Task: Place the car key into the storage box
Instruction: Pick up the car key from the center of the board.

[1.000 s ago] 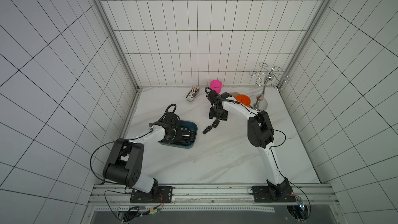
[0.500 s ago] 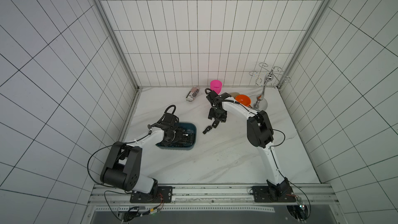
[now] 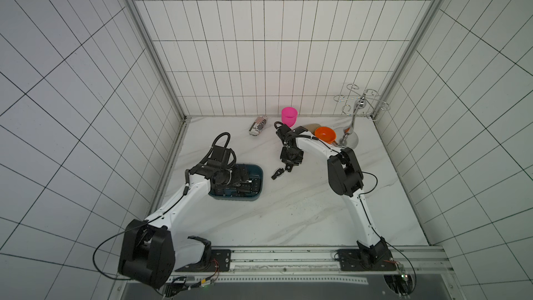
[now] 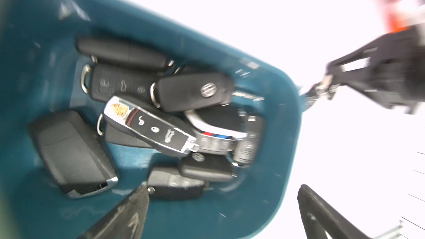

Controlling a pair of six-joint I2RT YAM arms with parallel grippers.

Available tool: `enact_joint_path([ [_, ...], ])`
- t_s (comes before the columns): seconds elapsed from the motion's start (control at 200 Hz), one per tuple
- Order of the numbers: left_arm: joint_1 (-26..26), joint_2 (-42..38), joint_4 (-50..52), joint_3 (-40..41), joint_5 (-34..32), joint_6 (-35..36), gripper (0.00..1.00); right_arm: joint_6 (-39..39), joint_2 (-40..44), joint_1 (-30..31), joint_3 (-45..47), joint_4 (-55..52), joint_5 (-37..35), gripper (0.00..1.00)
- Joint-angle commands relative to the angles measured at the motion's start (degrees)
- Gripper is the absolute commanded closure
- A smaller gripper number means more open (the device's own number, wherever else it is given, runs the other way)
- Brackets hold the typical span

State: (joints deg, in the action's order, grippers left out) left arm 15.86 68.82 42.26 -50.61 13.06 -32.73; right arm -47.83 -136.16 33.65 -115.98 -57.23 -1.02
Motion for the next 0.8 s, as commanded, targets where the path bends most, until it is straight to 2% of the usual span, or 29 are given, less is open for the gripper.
enact_joint_path([
  [0.0, 0.12, -8.08, 1.06, -1.92, 0.74, 2.00, 0.02, -1.03, -0.21, -0.46, 1.82, 0.84, 0.57, 0.70],
  [0.06, 0.40, -13.29, -2.49, 0.27, 0.99, 3.23, 0.02, -0.88, 0.26, -0.51, 2.59, 1.21, 0.77, 0.84],
  [0.155, 0.62, -19.26, -11.37, 6.88, 4.76, 1.97, 0.03, -0.53, 1.68, -0.53, 4.14, 1.99, 1.49, 0.93],
  [0.31, 3.04, -18.10, -21.78, 14.42, 13.95, -1.27, 0.01, 0.50, 5.86, -0.56, 7.33, 2.29, 2.64, 0.94],
  [0.53, 12.84, -13.63, -28.17, 16.14, 13.08, 2.39, 0.04, 2.86, 17.71, 1.05, 16.49, 3.39, 5.14, 0.95],
  [0.795, 18.86, -5.99, -35.68, 15.81, 14.05, 2.02, 0.06, 2.19, 33.45, 6.33, 30.23, 6.63, 5.97, 0.94],
])
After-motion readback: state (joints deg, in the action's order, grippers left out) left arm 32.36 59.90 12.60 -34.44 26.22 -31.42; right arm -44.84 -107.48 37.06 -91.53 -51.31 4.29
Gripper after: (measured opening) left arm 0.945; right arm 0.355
